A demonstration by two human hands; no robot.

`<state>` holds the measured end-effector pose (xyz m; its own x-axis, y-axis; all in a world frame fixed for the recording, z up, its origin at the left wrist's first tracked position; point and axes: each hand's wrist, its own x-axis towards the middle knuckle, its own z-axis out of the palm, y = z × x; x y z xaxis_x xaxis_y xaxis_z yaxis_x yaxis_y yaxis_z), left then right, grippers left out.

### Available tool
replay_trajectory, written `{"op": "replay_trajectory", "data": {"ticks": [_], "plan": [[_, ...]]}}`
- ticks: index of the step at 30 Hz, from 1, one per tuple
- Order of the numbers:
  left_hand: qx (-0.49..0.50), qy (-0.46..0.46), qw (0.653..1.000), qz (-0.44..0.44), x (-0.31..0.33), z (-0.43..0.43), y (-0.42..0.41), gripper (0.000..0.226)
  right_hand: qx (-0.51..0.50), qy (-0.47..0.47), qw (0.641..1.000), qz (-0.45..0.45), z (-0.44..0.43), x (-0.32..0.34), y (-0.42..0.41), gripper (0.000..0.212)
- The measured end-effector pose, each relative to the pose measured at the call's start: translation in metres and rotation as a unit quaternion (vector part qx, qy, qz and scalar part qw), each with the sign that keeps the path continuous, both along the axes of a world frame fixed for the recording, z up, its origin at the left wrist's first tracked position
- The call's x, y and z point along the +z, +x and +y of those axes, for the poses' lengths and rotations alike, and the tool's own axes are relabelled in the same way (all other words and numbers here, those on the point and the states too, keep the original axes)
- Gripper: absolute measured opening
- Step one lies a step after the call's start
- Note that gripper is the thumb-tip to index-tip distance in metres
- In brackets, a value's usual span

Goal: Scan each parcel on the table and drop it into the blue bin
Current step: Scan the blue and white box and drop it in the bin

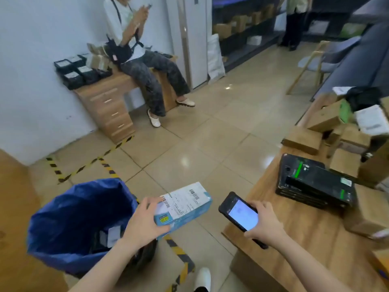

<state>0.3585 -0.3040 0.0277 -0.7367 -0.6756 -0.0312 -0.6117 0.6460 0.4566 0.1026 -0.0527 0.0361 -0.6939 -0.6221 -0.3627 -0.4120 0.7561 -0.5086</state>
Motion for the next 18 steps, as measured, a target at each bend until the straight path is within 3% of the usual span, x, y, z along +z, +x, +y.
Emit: {"op": "replay_trajectory", "data": {"ticks": [9, 18], "plan": [[0.272, 0.04, 0.96, -0.054, -0.016, 0.002, 0.177, 0.093, 0.152, 0.023, 0.987, -0.036, -0.092, -0.011, 0.081, 0.097], [0.317, 0.062, 0.939, -0.122, -0.033, -0.071, 0.25, 0.084, 0.188, 0.046, 0.98, -0.04, -0.181, -0.021, 0.131, 0.097]]}}
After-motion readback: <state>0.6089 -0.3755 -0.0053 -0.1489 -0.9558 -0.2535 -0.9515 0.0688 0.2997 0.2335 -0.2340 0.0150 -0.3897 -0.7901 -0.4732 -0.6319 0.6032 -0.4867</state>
